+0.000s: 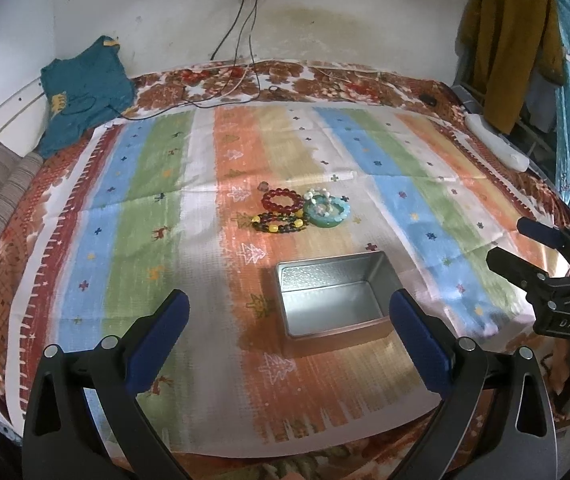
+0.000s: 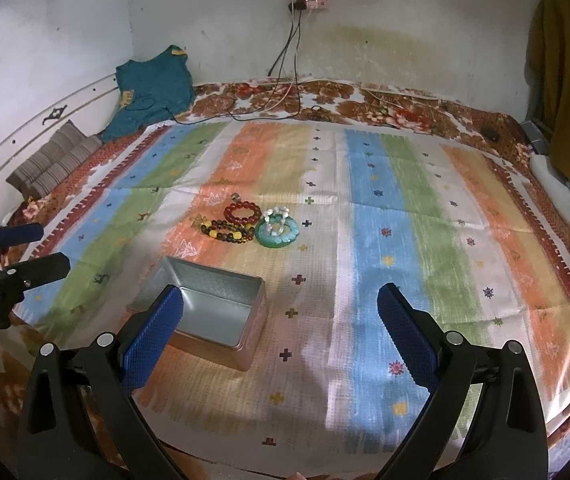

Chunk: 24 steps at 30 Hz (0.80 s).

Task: Organize jewelry
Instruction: 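Move both tools toward the bracelets beside the silver tin box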

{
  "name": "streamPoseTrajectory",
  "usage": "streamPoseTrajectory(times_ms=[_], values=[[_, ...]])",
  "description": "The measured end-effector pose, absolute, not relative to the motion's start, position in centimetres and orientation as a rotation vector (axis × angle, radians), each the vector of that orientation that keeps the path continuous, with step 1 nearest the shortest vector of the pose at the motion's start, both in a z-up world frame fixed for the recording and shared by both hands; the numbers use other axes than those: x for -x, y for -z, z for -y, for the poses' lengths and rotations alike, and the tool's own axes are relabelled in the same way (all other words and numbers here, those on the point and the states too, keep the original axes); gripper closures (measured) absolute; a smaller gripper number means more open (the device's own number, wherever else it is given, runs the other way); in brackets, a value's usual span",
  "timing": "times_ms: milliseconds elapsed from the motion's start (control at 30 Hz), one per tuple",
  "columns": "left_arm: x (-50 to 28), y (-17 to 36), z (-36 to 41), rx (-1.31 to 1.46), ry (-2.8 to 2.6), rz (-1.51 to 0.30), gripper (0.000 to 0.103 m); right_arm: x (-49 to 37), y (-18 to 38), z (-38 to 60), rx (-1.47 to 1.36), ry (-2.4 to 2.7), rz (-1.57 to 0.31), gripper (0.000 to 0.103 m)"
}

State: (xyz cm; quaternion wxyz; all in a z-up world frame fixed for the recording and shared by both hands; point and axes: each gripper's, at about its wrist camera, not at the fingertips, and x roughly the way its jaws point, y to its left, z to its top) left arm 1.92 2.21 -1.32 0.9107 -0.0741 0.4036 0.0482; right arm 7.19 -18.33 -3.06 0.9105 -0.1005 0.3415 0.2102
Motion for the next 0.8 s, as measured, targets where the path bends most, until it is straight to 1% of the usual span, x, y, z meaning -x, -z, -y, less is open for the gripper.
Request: streamPoseTrajectory(times_ms=[433,567,800], values=[[-4.0,1.7,-3.0,0.152,-0.096,-0.819,0.006,-9.1,3.1,17.5,0.222,-0.418,-0.728,0.004],[-4.9,1.5,-2.8,0.097,-0.115,-0.786,0.006,-10.1,3.1,17.4,0.221,-0.411,-0.739,0.004],[-6.8,1.6,-3.3,0.073,-0.140,-0.790,0.006,-11.6,3.3,17.2,0.219,-0.397,-0.757,0.004]])
